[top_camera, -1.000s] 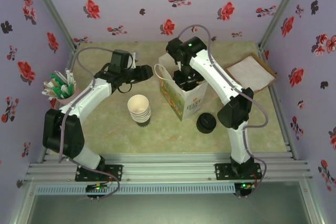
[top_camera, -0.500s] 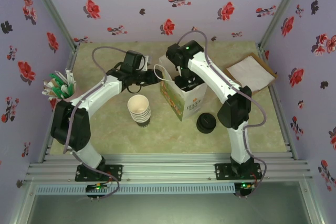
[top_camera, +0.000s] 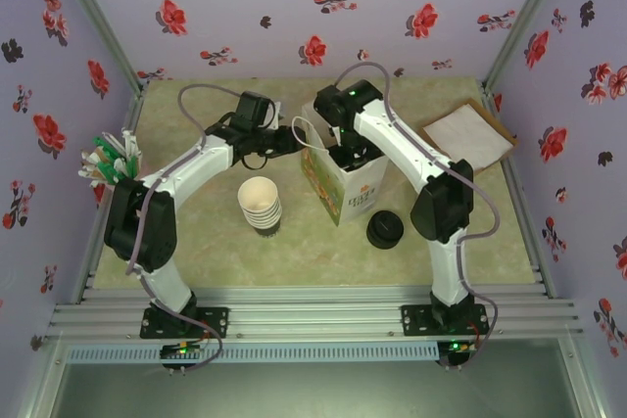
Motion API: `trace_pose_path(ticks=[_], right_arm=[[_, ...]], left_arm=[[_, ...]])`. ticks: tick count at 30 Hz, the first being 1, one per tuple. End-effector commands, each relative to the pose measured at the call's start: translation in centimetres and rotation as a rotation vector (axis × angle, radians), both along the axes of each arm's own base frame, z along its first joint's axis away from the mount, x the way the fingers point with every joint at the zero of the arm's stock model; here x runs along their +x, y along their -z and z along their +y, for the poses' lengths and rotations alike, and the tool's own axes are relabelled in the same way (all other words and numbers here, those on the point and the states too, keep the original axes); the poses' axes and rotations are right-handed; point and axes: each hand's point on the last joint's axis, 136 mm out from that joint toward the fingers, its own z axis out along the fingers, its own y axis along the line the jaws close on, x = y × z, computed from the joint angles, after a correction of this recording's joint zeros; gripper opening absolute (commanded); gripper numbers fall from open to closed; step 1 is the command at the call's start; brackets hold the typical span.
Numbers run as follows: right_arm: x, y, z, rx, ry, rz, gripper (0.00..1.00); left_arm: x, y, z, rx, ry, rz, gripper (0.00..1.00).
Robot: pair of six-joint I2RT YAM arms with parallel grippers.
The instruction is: Pack the takeout coffee
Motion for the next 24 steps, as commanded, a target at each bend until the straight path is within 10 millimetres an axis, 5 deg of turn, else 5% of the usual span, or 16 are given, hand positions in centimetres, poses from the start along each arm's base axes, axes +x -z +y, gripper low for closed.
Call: trace_pose_path(ticks=[1,7,19,24], right_arm=[[0.3,0.2,0.1,0.025,0.001,-0.015,0.63],[0.4,0.3,0.3,0.029,0.001,-0.014,0.62],[0.2,-3.8,0.0,0.021,-0.012,-0.082,0.62],[0.0,-3.4,0.2,0.019,-0.017,-0.068,0.62]], left_arm=[[0.3,-1.3,0.0,-0.007,0.002,-0.036,0.49],[0.0,-1.4,0.2,0.000,0.001,-0.039,0.50],[-0.3,-1.6,0.7,0.013,-0.006,-0.048,0.50],[-0.3,-1.8,0.8,0.014,-0.008,-0.053,0.50]])
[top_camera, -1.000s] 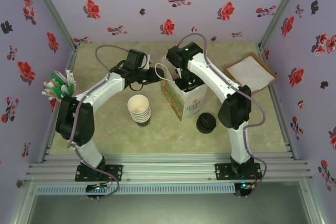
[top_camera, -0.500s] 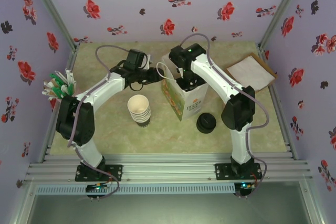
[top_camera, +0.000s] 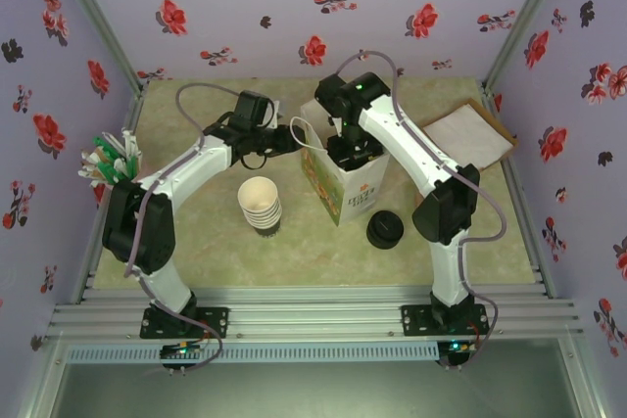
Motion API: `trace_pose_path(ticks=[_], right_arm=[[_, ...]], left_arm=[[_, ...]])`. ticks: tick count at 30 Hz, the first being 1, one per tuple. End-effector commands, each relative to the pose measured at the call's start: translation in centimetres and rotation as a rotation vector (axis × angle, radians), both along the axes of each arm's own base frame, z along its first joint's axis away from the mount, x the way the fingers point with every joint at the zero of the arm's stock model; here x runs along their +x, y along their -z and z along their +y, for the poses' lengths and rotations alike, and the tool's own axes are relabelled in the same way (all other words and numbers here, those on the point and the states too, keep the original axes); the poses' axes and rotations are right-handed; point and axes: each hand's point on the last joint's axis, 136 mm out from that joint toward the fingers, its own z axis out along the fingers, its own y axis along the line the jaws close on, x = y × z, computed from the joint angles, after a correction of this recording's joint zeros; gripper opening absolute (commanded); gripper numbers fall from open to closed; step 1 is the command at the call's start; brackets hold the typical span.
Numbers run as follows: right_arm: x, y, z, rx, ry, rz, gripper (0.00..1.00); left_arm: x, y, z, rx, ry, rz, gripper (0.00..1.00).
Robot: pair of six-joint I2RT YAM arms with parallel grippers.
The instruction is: Pack the takeout coffee
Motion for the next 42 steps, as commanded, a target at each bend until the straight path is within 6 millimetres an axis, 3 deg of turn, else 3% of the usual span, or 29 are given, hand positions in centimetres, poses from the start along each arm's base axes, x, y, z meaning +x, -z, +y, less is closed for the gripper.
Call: trace_pose_path(ticks=[1,42], right_arm=[[-0.6,-0.2,-0.5,-0.030,-0.007,0.013,0.62],[-1.1,-0.3,1.4,0.073,-0.039,0.015,0.62]], left_arm=[[-0.3,-1.3,0.6,0.009,0.002,-0.039,0.50],[-0.5,-0.8,1.1,0.021,-0.007,-0.036,0.52]])
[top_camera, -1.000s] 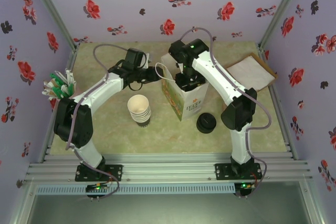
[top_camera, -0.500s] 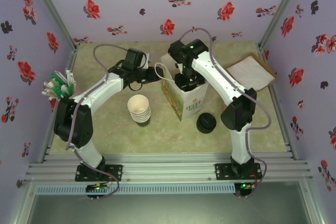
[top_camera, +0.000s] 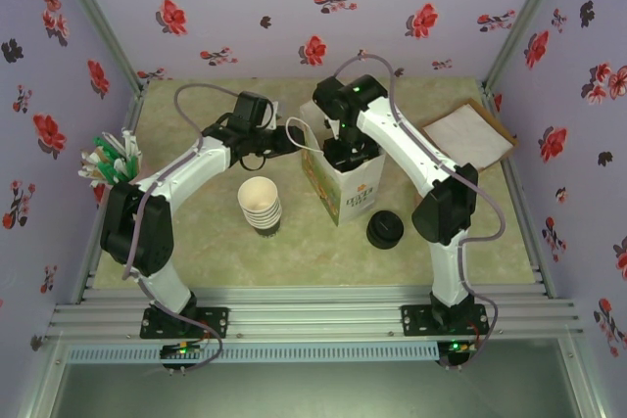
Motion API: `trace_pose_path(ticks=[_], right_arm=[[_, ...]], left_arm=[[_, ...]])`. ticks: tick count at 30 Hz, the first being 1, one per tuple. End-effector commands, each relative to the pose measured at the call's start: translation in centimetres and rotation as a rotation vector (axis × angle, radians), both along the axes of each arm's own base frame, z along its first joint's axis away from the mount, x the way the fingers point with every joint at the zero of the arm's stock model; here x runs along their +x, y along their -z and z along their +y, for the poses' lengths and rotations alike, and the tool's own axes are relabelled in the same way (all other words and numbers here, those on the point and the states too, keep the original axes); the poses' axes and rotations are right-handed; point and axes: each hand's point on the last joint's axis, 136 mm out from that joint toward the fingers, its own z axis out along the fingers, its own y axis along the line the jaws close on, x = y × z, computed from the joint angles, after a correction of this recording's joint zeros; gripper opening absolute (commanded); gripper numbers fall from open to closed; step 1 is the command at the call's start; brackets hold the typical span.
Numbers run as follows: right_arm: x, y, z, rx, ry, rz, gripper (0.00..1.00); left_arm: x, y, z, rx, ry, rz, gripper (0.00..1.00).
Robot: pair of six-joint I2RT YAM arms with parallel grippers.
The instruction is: Pack the takeout coffee
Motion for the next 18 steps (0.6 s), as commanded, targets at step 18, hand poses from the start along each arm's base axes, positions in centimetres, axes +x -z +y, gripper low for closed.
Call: trace_pose_path(ticks=[18], right_arm=[[-0.85,-0.36,0.72,0.057,-0.023,0.013,0.62]], left_arm=[[-0.37,-1.20,1.05,0.009,-0.006,-0.040,0.54]])
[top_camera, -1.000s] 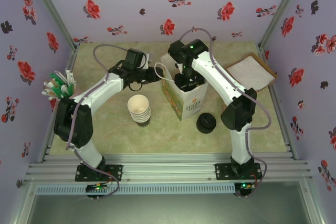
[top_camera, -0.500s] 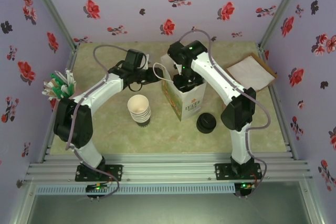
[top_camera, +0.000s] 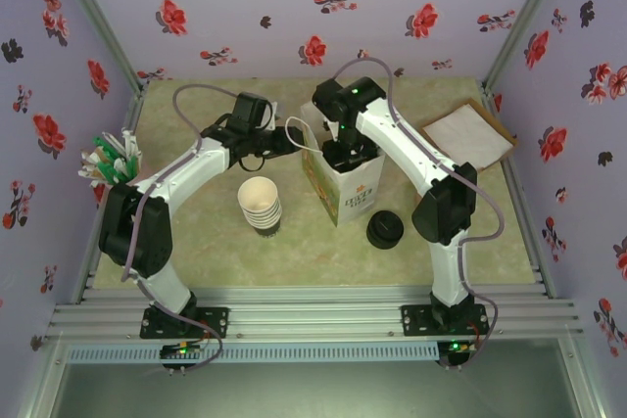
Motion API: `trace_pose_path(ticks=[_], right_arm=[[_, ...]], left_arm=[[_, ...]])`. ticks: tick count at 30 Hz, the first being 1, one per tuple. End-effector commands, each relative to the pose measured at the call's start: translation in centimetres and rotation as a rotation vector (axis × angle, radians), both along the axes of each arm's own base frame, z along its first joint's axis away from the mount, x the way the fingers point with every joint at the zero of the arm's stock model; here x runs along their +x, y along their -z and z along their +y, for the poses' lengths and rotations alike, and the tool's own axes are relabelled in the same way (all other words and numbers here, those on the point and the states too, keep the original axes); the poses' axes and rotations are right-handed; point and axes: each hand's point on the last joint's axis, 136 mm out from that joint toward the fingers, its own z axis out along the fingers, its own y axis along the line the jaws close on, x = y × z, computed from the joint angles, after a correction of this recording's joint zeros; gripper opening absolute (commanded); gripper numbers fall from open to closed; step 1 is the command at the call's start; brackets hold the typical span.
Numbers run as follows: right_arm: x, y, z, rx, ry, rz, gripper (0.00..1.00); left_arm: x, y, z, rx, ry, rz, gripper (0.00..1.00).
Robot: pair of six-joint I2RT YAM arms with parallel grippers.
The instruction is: Pack the takeout coffee
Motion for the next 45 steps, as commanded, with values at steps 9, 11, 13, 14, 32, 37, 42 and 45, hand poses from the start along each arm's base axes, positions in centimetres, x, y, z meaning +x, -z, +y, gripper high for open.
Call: trace_pose_path(ticks=[9,11,13,14,32,37,42,45], right_arm=[[-0.8,-0.9,0.2,0.037,-0.020,0.003,0.62],[-0.9,-0.8,0.1,0.033,-0.020,0.006,0.62],[-0.9,-0.8,0.1,0.032,-0.018,0.007,0.62],[-0.8,-0.7,0.1,0.030,-0.017,0.007,0.62],[-0.8,0.5,-0.4,-0.001,-0.010,0.028,0.62],[0.0,3.6,-0.6,-0.028,-0.009,0.016,0.62],[-0.1,5.8,-0.3,-0.026,0.003,0.038,0.62],[0.0,6.0,-0.2,-0.026,0.002,0.036,0.62]], left_arm=[[-0.3,-1.6,1.2,0.013,-0.011,-0.056,0.57],[-0.3,-1.6,1.2,0.012,-0.012,-0.057,0.57],[-0.3,-1.6,1.3,0.012,-0.013,-0.056,0.57],[-0.4,-1.6,1.2,0.012,-0.012,-0.056,0.57],[-0.3,-1.6,1.3,0.013,-0.013,-0.055,0.57],[-0.4,-1.5,1.3,0.015,-0.013,-0.056,0.57],[-0.4,-1.4,1.4,0.019,-0.014,-0.054,0.57],[-0.3,-1.6,1.4,0.017,-0.016,-0.057,0.57]])
